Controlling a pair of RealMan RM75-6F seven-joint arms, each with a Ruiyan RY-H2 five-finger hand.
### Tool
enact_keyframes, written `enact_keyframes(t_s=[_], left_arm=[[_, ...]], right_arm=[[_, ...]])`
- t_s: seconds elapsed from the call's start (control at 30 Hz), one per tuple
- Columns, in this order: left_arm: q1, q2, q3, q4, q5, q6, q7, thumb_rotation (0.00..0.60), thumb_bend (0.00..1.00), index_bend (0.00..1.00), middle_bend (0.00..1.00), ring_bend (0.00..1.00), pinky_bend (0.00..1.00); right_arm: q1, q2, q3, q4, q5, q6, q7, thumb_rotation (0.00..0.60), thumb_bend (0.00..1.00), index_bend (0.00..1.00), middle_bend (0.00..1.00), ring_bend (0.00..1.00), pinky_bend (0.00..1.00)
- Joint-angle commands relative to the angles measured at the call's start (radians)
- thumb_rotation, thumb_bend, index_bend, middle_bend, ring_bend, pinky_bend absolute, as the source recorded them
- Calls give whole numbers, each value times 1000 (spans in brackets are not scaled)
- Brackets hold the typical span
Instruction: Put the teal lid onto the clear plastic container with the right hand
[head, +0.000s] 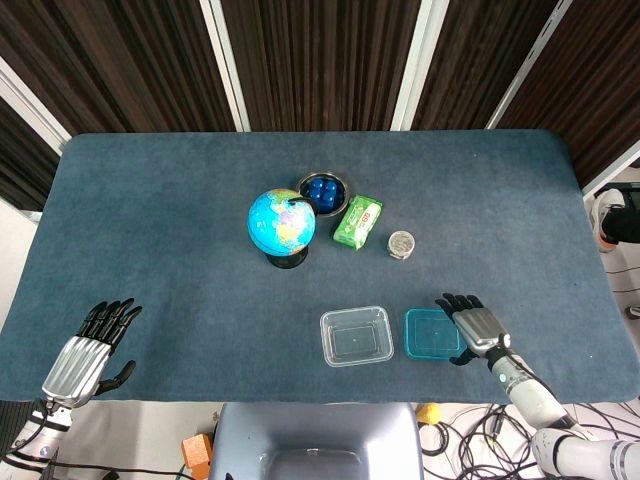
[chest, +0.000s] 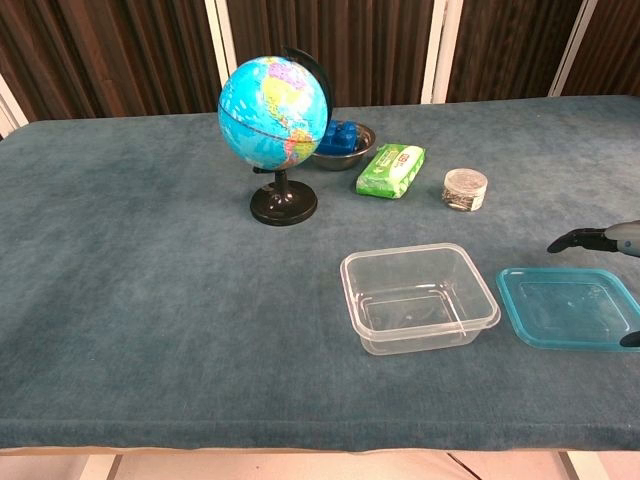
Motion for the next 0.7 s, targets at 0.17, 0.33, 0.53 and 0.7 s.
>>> enact_keyframes(t_s=[0.17, 0.33, 0.53, 0.7], left_arm=[[0, 0, 1, 0, 6, 4, -3, 600, 347, 0, 12, 6, 47], [-2, 3, 2, 0, 13, 7, -11, 600, 346, 0, 12, 6, 47], [-2, 4, 3, 0, 15, 10, -16, 600, 348, 0, 12, 6, 47], [-2, 4, 3, 0, 17, 11, -17, 600, 347, 0, 12, 6, 47]], right_arm=[[20, -13, -15, -11, 44, 9, -41, 600, 64, 108, 0, 0, 0], [25, -15, -27, -20, 66, 19, -52, 600, 64, 115, 0, 0, 0], [37, -17, -36, -21, 89, 23, -63, 600, 65, 153, 0, 0, 0], [52, -17, -42, -28, 112, 30, -84, 600, 66, 212, 0, 0, 0]])
